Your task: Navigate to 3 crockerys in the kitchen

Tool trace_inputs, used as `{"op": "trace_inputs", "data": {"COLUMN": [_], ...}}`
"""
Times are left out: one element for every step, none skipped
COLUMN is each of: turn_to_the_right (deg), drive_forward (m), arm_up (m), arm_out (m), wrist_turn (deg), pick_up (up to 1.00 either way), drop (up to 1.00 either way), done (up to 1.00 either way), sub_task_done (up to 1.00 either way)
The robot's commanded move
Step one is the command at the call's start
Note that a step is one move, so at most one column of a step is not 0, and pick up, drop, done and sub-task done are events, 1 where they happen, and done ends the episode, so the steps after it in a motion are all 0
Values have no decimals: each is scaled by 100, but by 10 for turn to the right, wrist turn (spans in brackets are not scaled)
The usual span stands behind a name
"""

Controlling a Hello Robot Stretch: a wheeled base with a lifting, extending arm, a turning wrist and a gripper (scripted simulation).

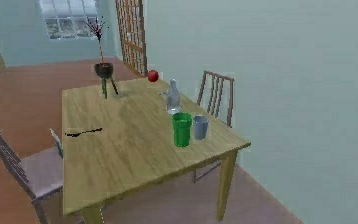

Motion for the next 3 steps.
{"op": "trace_inputs", "data": {"turn_to_the_right": [0,-270,0], "drive_forward": [0,0,5], "arm_up": [0,0,0], "arm_out": [0,0,0], "wrist_turn": [0,0,0], "pick_up": [0,0,0], "drop": [0,0,0], "done": [0,0,0], "sub_task_done": [100,0,0]}}
